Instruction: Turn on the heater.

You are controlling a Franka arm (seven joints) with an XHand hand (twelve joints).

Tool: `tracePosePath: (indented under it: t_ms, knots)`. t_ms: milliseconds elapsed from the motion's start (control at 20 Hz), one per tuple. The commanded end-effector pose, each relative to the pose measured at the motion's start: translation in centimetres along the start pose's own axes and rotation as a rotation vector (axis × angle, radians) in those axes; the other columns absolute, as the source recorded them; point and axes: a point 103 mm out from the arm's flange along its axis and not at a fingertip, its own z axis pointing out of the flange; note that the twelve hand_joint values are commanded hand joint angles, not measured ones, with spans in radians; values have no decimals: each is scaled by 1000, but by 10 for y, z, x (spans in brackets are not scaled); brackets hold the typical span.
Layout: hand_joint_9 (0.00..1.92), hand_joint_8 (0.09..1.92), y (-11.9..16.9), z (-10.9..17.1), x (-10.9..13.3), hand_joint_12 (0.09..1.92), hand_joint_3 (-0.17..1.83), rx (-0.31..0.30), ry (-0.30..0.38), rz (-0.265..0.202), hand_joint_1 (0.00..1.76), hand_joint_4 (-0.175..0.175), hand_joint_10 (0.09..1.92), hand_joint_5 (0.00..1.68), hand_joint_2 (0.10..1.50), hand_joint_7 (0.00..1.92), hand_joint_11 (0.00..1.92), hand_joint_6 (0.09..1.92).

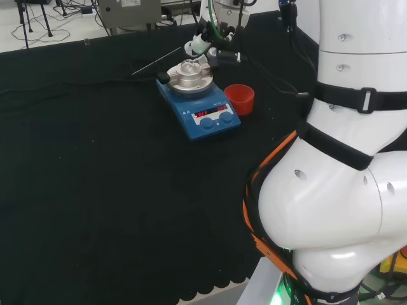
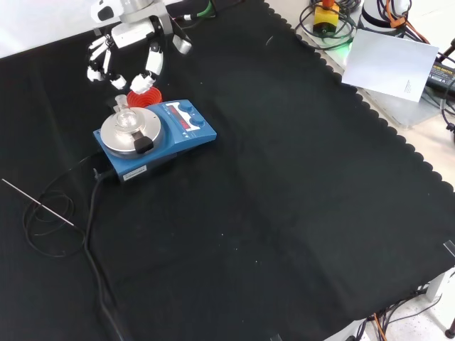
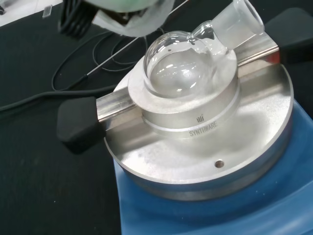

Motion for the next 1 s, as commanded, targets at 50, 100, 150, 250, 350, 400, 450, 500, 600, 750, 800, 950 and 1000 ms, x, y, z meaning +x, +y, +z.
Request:
tracePosePath:
  t_ms: [50, 100, 150, 250, 350, 400, 450, 500, 600, 750, 800, 950, 1000]
  knots:
    - [428, 716, -16, -5, 0, 1386, 668, -27, -10, 10, 914, -102, 754, 884, 675, 250, 63, 878]
    - [427, 716, -18, -5, 0, 1386, 669, -27, -6, 6, 914, -102, 755, 883, 674, 250, 62, 878]
    - [427, 717, -21, -6, -1, 1387, 670, -30, 4, -2, 913, -102, 755, 882, 674, 249, 62, 878]
    - [426, 716, -34, -8, -8, 1387, 671, -61, 26, -2, 913, -102, 755, 880, 673, 248, 61, 878]
    - [422, 716, -64, -14, -25, 1388, 673, -70, 35, 9, 911, -102, 755, 858, 672, 246, 59, 871]
    - [419, 718, -78, -18, -34, 1389, 675, -59, 28, 13, 910, -100, 757, 831, 671, 245, 57, 879]
    - [416, 721, -84, -22, -38, 1390, 677, -32, 18, 13, 908, -98, 759, 793, 670, 247, 54, 879]
    - [422, 726, -92, -25, -46, 1393, 680, -1, 6, 15, 907, -93, 762, 739, 668, 278, 52, 882]
    - [495, 732, -95, -25, -51, 1398, 686, 78, 0, 22, 908, -85, 755, 605, 664, 392, 79, 870]
    - [713, 727, -102, -18, -51, 1397, 691, 159, -29, 36, 929, -82, 697, 444, 667, 631, 165, 779]
    - [796, 727, -106, -15, -51, 1391, 692, 171, -37, 40, 940, -82, 676, 412, 672, 707, 196, 742]
    - [997, 747, -119, -9, -52, 1333, 700, 198, -67, 42, 977, -88, 644, 367, 685, 901, 419, 650]
    - [1054, 760, -123, -8, -52, 1307, 704, 214, -78, 39, 988, -91, 647, 360, 688, 958, 509, 628]
